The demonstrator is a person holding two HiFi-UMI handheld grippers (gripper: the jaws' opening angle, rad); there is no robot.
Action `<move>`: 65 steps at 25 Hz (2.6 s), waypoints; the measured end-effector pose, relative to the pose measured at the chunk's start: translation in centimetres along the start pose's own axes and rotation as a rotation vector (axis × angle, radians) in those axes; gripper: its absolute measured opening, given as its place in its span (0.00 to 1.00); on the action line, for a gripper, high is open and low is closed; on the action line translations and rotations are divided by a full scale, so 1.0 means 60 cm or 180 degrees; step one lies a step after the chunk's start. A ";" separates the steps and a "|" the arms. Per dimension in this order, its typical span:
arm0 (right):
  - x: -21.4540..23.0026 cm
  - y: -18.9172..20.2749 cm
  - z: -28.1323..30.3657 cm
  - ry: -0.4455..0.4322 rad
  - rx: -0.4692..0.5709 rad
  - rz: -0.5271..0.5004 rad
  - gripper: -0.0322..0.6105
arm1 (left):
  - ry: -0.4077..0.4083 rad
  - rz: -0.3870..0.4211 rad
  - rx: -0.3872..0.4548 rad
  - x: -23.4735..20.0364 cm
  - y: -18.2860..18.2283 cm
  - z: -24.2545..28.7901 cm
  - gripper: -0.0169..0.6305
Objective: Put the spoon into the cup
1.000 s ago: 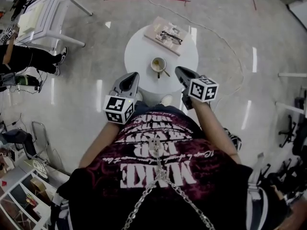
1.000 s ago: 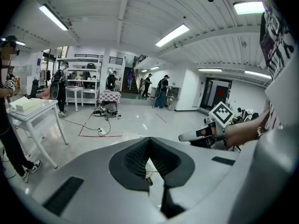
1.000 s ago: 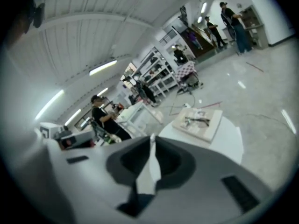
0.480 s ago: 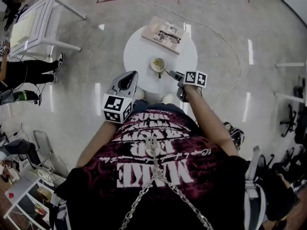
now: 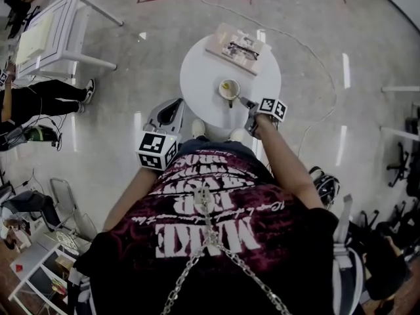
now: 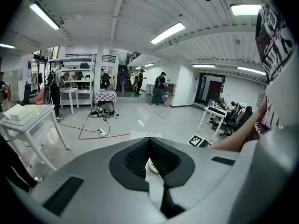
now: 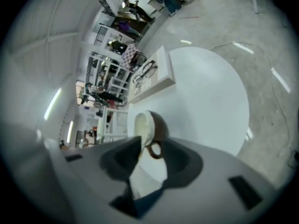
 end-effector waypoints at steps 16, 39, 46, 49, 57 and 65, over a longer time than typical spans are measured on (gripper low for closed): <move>-0.045 0.023 -0.045 0.0031 0.0086 -0.0495 0.11 | 0.0226 0.0046 0.0087 -0.016 -0.008 0.002 0.07; -0.357 -0.009 -0.433 -0.0749 0.1790 -0.1699 0.11 | 0.0710 0.0390 0.0560 0.041 -0.132 0.043 0.07; -0.469 -0.006 -0.538 -0.0997 0.2311 -0.2076 0.11 | 0.0811 0.0552 0.0794 0.065 -0.196 0.027 0.07; -0.505 0.001 -0.584 -0.1112 0.2451 -0.2214 0.11 | 0.0842 0.0572 0.0915 0.083 -0.236 0.008 0.07; -0.553 0.017 -0.674 -0.1186 0.2867 -0.2611 0.11 | 0.0853 0.0688 0.1324 0.126 -0.311 -0.039 0.07; -0.579 0.040 -0.710 -0.1695 0.3150 -0.2675 0.11 | 0.0956 0.0671 0.1306 0.154 -0.281 -0.045 0.07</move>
Point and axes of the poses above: the fingertips, and each gripper's own axes: z forward along the fingers, x to its right, y out of its underside, the point moved 3 cm from there along -z, backward along the fingers, and after that the axes turned 8 degrees about y, right-handed, at the moved point
